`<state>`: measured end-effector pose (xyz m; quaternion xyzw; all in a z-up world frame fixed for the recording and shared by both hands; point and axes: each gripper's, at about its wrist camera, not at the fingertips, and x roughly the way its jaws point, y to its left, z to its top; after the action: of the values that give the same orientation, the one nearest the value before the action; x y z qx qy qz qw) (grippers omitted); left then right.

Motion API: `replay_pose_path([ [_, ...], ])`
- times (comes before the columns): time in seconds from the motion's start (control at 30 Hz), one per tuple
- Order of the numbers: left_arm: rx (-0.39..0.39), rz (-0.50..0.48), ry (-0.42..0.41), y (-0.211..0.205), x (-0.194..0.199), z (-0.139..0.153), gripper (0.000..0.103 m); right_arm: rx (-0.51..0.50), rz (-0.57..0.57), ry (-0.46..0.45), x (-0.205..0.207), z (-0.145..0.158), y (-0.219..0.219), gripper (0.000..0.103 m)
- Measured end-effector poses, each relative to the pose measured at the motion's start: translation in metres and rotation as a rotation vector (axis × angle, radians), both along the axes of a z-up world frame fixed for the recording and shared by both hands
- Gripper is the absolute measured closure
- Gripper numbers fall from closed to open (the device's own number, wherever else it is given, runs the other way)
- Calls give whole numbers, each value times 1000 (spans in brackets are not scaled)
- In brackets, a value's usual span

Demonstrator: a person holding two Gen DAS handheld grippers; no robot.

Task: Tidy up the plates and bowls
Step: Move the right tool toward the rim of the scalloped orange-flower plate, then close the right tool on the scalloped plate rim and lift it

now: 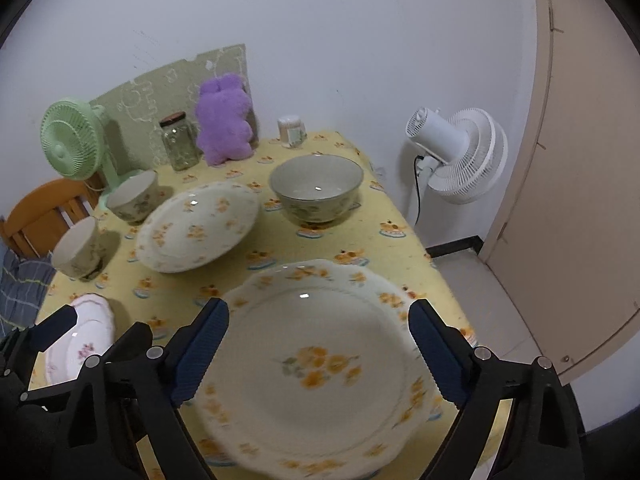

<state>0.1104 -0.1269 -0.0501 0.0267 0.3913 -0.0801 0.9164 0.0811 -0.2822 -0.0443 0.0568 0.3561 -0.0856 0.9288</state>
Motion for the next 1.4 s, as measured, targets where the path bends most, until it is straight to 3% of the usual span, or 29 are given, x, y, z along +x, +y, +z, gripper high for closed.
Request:
replay_pose_path([
  [0.5,-15,118,185,-53,27,-55,16,12,81,159,48,-53,-62,17],
  [0.67,-24,160,264,-57,29,-73,23,23,118,224,60,-73,-69,22],
  [0.97,-5,169,279,-69,29,-81,25,83,149,326,74,-97,-77,37],
  [1.4,6,108,303,-61,39,-81,25,89,124,356,76,-98,-69,38],
])
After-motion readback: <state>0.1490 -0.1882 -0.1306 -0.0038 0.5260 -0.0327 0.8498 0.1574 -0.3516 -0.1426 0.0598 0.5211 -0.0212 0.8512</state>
